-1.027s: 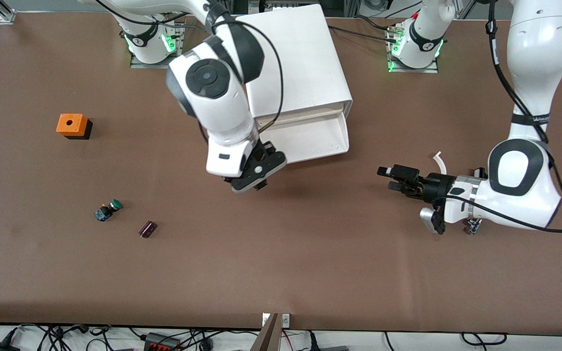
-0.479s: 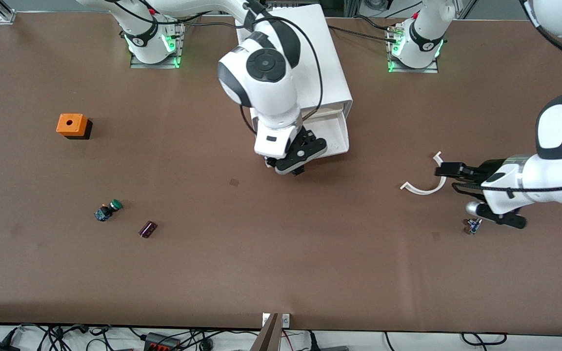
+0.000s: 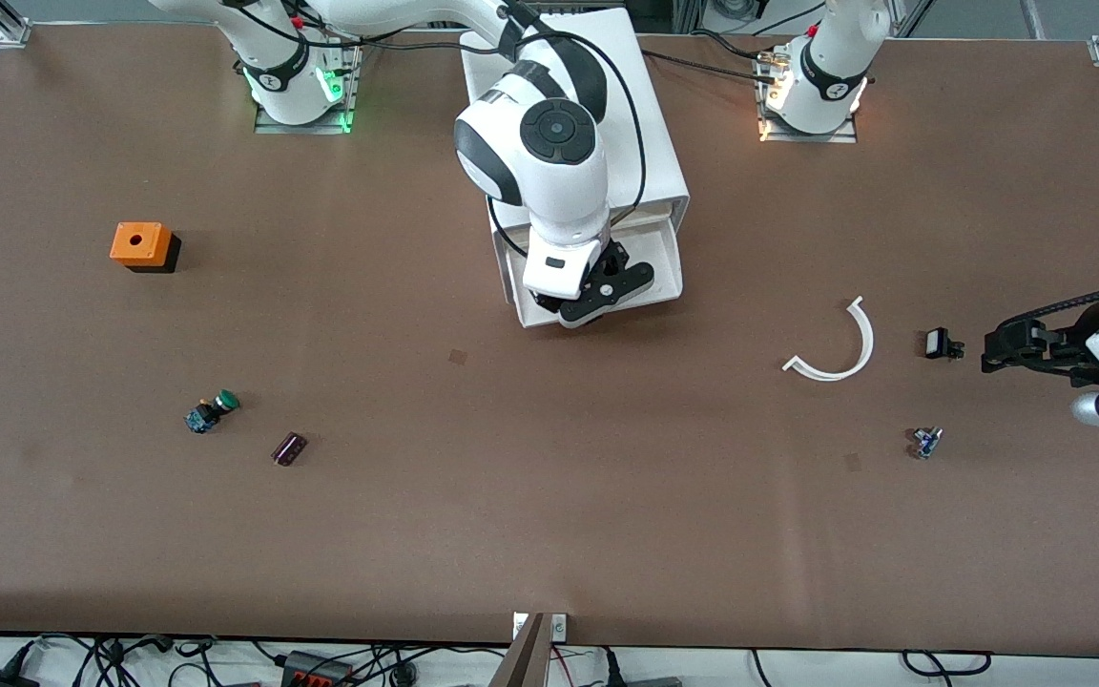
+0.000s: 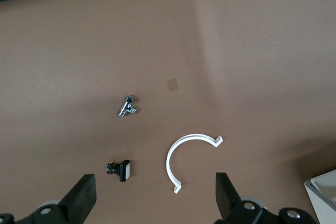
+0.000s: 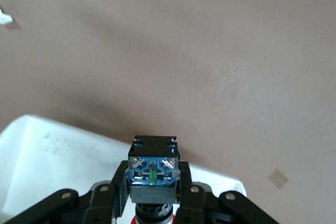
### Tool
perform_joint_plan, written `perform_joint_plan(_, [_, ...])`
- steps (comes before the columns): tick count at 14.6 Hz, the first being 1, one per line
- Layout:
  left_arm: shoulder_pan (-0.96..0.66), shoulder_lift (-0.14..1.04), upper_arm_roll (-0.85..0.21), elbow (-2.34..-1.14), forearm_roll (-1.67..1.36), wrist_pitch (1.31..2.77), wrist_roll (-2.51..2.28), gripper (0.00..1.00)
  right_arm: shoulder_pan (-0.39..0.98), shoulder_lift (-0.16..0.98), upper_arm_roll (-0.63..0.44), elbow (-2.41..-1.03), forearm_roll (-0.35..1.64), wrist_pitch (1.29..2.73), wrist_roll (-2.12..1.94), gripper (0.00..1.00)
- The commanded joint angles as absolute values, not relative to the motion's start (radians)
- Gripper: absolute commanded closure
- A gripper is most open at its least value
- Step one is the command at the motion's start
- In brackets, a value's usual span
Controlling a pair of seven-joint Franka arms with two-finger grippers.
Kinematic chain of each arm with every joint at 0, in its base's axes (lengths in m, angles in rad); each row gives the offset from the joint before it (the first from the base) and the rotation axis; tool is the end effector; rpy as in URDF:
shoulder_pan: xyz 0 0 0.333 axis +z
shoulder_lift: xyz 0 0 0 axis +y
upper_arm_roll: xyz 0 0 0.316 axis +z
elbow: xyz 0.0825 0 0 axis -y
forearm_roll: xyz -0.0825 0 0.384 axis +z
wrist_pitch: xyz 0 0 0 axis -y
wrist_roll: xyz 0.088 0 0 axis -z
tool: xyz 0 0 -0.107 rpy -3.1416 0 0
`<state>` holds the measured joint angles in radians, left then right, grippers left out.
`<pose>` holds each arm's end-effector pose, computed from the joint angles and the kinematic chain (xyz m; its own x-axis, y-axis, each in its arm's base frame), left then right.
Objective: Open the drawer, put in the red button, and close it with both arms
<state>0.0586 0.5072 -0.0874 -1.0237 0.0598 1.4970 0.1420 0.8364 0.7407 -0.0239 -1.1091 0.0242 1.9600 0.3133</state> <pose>0.6901 0.0040 0.5578 0.9871 -0.1561 -0.0344 -0.1566 -0.9876 -0.0126 0.5209 0.5605 0.3875 0.8747 0.4737 0.1026 0.4795 -0.8766 -0.0407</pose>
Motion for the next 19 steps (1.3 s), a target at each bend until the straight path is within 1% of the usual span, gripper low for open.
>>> perform_joint_plan(1, [0.043, 0.532, -0.086, -1.014, 0.084, 1.513, 0.071, 0.00, 0.848, 0.768, -0.031, -1.080, 0.072, 1.922, 0.327, 1.00])
perform_joint_plan(11, [0.044, 0.529, -0.098, -1.022, 0.075, 1.499, 0.008, 0.00, 0.877, 0.808, -0.032, -1.080, 0.078, 1.922, 0.342, 1.00])
perform_joint_plan(12, [0.046, 0.529, -0.100, -1.023, 0.074, 1.497, 0.017, 0.00, 0.877, 0.810, -0.032, -1.080, 0.078, 1.922, 0.342, 0.97])
perform_joint_plan(13, [0.041, 0.534, -0.100, -1.029, 0.074, 1.497, 0.018, 0.00, 0.877, 0.811, -0.032, -1.080, 0.078, 1.921, 0.342, 0.77])
perform_joint_plan(14, [0.041, 0.532, -0.100, -1.040, 0.074, 1.497, 0.011, 0.00, 0.877, 0.811, -0.032, -1.080, 0.077, 1.922, 0.342, 0.25])
perform_joint_plan(15, [0.040, 0.531, -0.100, -1.046, 0.074, 1.491, 0.009, 0.00, 0.877, 0.811, -0.034, -1.075, 0.078, 1.924, 0.342, 0.00])
perform_joint_plan(18, [0.038, 0.531, -0.100, -1.051, 0.074, 1.488, 0.009, 0.00, 0.877, 0.802, -0.037, -1.069, 0.078, 1.933, 0.458, 0.00])
perform_joint_plan(19, [0.037, 0.531, -0.100, -1.051, 0.074, 1.486, 0.008, 0.00, 0.877, 0.796, -0.040, -1.048, 0.074, 1.933, 0.494, 0.00])
